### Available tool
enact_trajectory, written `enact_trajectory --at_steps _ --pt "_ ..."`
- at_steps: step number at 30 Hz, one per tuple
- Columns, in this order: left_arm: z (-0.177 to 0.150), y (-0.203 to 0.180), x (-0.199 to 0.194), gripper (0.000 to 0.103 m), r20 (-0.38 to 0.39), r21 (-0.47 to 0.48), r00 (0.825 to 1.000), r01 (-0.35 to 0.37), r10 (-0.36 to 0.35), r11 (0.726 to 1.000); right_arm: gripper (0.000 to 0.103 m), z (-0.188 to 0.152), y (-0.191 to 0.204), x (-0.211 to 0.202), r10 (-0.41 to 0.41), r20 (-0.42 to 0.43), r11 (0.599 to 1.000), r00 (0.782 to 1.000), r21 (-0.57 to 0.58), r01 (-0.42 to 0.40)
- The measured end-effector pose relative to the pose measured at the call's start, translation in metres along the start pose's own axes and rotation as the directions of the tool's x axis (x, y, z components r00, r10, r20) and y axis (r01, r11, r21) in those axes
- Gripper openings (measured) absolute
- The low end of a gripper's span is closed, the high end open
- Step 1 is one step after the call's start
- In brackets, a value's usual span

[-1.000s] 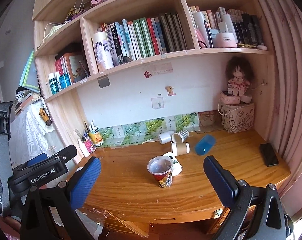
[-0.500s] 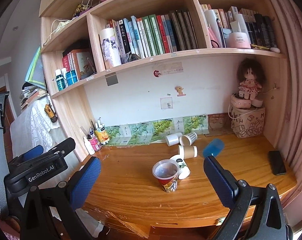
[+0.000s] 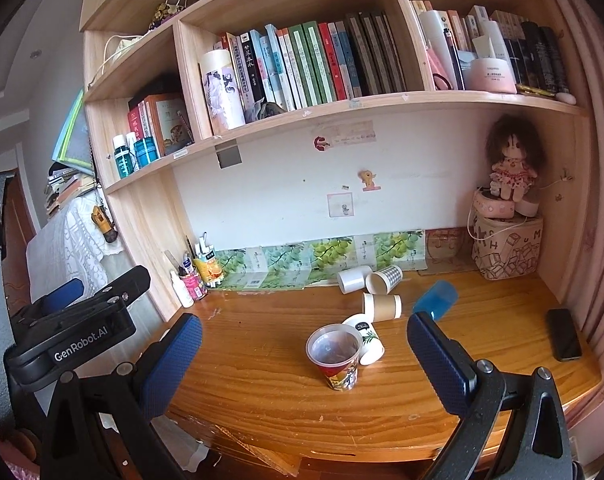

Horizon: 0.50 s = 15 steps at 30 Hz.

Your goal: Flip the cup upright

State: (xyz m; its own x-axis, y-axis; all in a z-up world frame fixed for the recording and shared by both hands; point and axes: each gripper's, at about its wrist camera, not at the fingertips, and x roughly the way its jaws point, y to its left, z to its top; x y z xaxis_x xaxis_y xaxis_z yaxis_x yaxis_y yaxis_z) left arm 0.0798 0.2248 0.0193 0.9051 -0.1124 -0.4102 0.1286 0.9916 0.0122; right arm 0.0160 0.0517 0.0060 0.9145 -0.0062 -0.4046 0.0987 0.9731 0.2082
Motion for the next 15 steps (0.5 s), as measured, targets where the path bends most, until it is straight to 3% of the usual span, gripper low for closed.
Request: enact_trajectory --at_steps 15 --pt "0.007 -0.017 0.015 0.103 0.001 0.017 1.0 0.021 -0.021 1.0 0.103 0.009 -0.015 0.018 -0.001 -0.015 1.0 1.0 0.009 0.001"
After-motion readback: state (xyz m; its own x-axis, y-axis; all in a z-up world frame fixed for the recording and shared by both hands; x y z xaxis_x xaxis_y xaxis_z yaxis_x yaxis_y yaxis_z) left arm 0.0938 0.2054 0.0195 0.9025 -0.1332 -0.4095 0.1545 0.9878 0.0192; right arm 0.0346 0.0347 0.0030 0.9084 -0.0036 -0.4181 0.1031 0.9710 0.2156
